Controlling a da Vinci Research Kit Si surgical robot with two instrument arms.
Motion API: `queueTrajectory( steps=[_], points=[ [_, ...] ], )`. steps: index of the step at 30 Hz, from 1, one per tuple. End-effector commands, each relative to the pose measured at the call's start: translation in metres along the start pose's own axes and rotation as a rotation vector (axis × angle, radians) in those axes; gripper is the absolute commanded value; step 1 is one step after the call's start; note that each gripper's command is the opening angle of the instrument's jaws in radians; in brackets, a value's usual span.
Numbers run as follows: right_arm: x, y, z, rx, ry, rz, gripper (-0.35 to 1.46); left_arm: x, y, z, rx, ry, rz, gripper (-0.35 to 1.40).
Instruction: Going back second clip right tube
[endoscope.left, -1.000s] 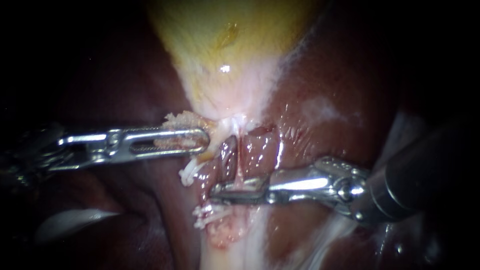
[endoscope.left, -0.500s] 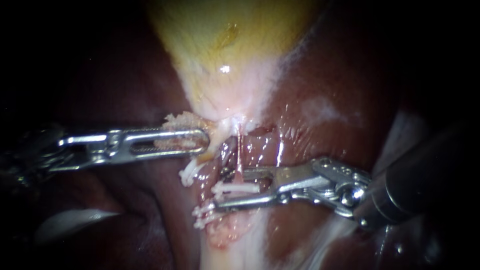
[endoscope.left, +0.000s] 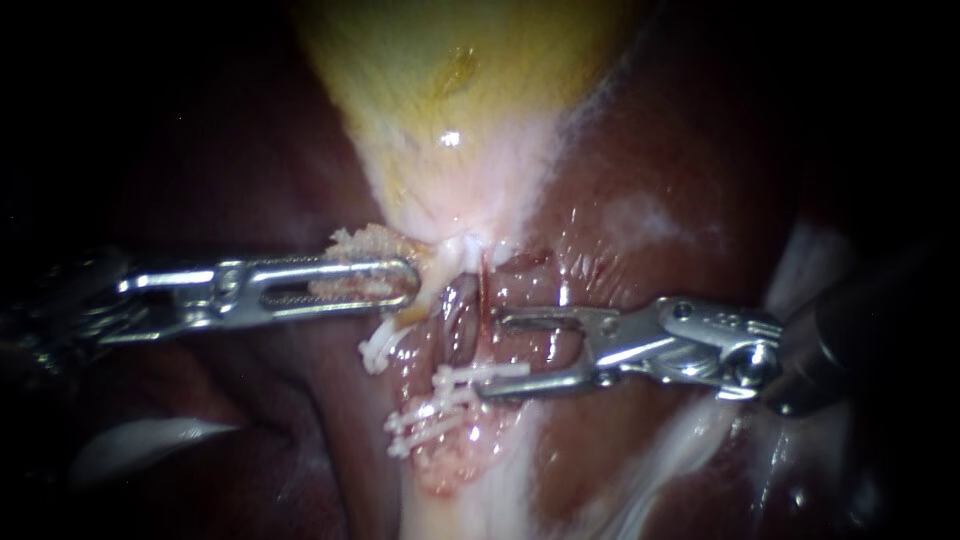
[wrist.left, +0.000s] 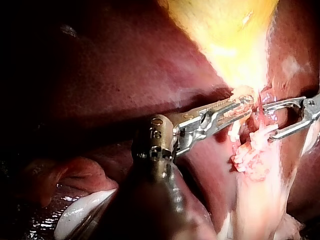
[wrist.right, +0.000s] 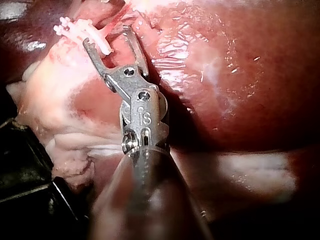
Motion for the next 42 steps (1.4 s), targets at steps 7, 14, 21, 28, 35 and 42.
queueTrajectory(
  steps=[7,14,21,28,35,42],
  points=[
    [0.0037,-0.0010,-0.0044,0.016,-0.007,-0.150,0.50,0.0000,0.0000,0.0000,0.000,0.000,0.000,-0.35],
    [0.0062,-0.0014,-0.0075,0.005,-0.015,-0.212,0.50,0.0000,0.0000,0.0000,0.000,0.000,0.000,-0.35],
    [0.0060,-0.0012,-0.0085,0.003,-0.018,-0.227,0.50,0.0001,0.0001,0.0002,-0.001,-0.001,0.001,-0.35],
    [0.0059,-0.0013,-0.0088,0.005,-0.018,-0.228,0.50,0.0007,0.0007,0.0018,-0.010,-0.004,0.005,-0.35],
    [0.0058,-0.0013,-0.0091,0.006,-0.018,-0.228,0.50,0.0013,0.0025,0.0039,-0.018,0.009,0.011,-0.35],
    [0.0057,-0.0014,-0.0093,0.006,-0.018,-0.228,0.50,0.0018,0.0041,0.0054,-0.024,0.024,0.011,-0.35]
  ],
)
